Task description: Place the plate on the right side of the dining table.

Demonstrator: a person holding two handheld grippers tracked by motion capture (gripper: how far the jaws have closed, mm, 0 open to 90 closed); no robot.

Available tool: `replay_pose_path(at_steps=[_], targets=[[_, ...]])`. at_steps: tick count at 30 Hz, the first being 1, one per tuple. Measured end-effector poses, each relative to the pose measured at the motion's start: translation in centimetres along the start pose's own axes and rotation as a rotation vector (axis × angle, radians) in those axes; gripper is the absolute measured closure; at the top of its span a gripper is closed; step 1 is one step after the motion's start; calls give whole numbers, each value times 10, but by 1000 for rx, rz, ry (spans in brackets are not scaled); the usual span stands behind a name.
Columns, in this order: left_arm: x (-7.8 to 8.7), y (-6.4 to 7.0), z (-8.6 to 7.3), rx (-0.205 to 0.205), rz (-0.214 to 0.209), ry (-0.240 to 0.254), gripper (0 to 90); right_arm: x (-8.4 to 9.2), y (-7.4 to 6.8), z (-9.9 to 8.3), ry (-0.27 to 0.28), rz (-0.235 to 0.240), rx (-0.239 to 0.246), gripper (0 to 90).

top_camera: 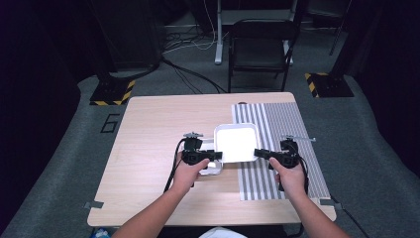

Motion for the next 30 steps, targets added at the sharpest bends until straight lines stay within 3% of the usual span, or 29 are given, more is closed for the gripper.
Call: replay_pose_path(at_steps=[30], targets=[[-28,17,2,-25,-24,-38,631,19,28,-4,17,-27,-16,709]])
Point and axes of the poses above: each handheld gripper's, and its own axes: x roughly backward along the jaws, z roughly out of its top, y roughly to its right, the point moved 10 cm from there along -x, roughly forward along the jaws, and after that the axes turned 8 degrees about -z, right-handed, at the moved point
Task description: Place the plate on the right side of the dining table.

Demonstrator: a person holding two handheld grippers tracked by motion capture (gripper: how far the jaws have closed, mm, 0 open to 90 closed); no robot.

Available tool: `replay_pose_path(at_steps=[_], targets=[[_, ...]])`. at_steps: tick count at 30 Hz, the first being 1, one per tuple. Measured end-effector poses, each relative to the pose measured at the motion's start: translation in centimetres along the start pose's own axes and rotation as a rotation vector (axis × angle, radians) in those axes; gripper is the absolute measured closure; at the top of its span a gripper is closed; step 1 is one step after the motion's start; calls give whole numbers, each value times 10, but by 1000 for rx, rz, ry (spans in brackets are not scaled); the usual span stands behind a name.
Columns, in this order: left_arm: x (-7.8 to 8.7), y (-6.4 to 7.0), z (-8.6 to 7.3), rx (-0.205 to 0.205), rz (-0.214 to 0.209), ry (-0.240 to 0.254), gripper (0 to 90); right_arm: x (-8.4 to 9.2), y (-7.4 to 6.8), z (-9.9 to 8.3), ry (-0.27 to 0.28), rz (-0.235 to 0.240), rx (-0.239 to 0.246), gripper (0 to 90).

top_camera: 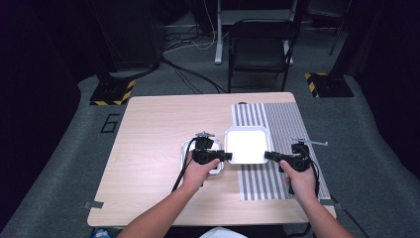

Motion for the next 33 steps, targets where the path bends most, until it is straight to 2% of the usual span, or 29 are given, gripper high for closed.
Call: replay_pose_path(at_steps=[17,27,33], targets=[[-15,4,-2,-4,-2,-17,631,3,15,-3,4,-23,-6,713],[-24,6,-2,-4,-11,-27,631,1,28,-4,-7,-67,8,725],[-29,8,-2,-2,-15,-28,632,1,33,-4,-10,-75,5,724]])
Point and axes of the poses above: each handheld gripper's, and its own axes: x roughly backward along the jaws, z roughly out of its top, y roughly to its right, the point moved 10 cm from there along -x, roughly forward along the jaws, and after that the axes turned 8 degrees about -z, right-handed, at the moved point
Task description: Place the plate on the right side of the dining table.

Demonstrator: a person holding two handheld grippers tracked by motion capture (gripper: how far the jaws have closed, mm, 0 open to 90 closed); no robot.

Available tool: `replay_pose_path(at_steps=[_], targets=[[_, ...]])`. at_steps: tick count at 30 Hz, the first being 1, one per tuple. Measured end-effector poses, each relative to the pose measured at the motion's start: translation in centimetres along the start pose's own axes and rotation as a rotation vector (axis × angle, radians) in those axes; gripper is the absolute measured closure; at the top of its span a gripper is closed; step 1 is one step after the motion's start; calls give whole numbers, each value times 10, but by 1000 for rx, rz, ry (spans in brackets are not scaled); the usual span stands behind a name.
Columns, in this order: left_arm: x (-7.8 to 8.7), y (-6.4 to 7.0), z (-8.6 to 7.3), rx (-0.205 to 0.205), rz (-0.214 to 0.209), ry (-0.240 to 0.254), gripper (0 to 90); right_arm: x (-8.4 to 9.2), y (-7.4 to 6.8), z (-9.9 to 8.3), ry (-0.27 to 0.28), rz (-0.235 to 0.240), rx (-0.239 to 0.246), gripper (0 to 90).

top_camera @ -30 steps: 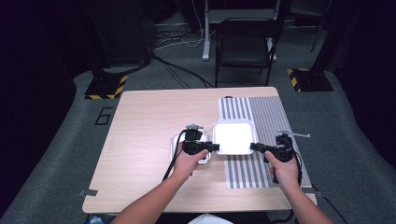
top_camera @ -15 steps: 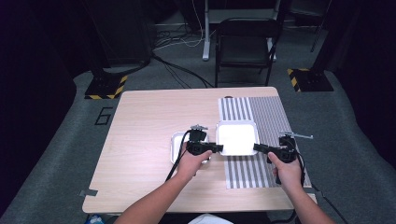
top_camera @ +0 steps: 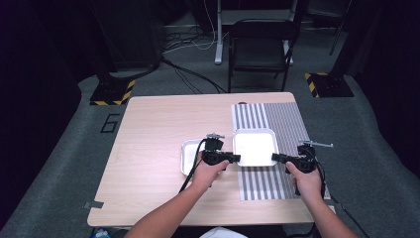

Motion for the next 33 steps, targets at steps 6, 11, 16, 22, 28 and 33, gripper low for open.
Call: replay_pose_path(at_steps=[6,11,16,22,28,33], targets=[[-4,2,0,2,-2,-1,632,1,4,0,-1,-15,7,727],[-8,2,-1,3,-4,-10,632,2,8,-1,-5,-25,11,729],[-11,3,-2,5,-6,-13,632,2,11,-2,-10,-32,8,733],[-14,3,-1,7,-7,-15,632,2,14,0,-10,-38,5,736],[-17,4,-1,6,-10,-17,631,2,17,1,-11,-43,2,738],[-21,4,0,4,-12,-20,632,2,21,2,-7,-44,4,737]])
Point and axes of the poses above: each handheld gripper's, and its own axes: x roughly backward along the jaws, z roughly out of its top, y roughly to its right, the point moved 10 cm from there along -x, roughly forward along the jaws, and after that the axes turned 8 degrees about -z, right-handed, at the moved point
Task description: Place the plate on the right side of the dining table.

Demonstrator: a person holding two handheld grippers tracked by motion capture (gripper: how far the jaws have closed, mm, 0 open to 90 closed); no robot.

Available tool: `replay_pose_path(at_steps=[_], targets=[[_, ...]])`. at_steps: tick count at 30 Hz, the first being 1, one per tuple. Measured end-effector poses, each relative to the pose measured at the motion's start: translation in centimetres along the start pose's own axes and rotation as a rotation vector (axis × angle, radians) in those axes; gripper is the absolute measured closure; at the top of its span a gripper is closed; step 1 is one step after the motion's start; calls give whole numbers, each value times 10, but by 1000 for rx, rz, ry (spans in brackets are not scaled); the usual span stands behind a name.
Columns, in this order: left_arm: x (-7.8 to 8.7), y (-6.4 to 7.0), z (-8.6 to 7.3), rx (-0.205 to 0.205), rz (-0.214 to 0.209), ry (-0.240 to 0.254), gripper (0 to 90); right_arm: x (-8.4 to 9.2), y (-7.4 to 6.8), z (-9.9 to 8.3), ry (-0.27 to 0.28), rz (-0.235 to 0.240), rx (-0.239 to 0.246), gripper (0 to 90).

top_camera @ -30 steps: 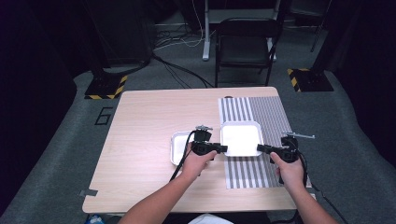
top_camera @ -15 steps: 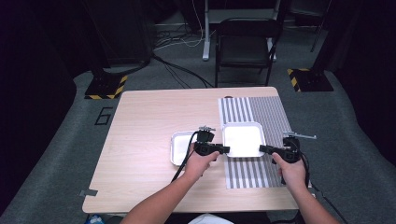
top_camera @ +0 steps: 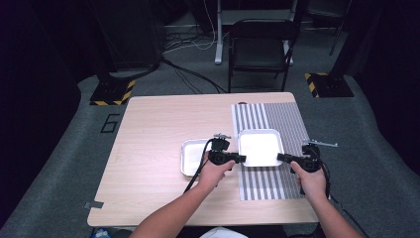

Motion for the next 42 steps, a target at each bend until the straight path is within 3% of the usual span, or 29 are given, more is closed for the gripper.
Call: replay_pose_path(at_steps=[18,42], targets=[[-21,0,0,24,-20,1,636,-2,19,0,-2,-39,-12,743],[-40,-10,2,27,-10,0,641,-14,37,2,-18,-87,-13,757]])
Point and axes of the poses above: each handheld gripper's, and its own axes: x roughly backward along the jaws, z roughly out of its top, y roughly to its right, the point moved 10 cm from there along -x, roughly forward along the jaws, and after that the axes turned 8 degrees about -z, right-handed, at the moved point
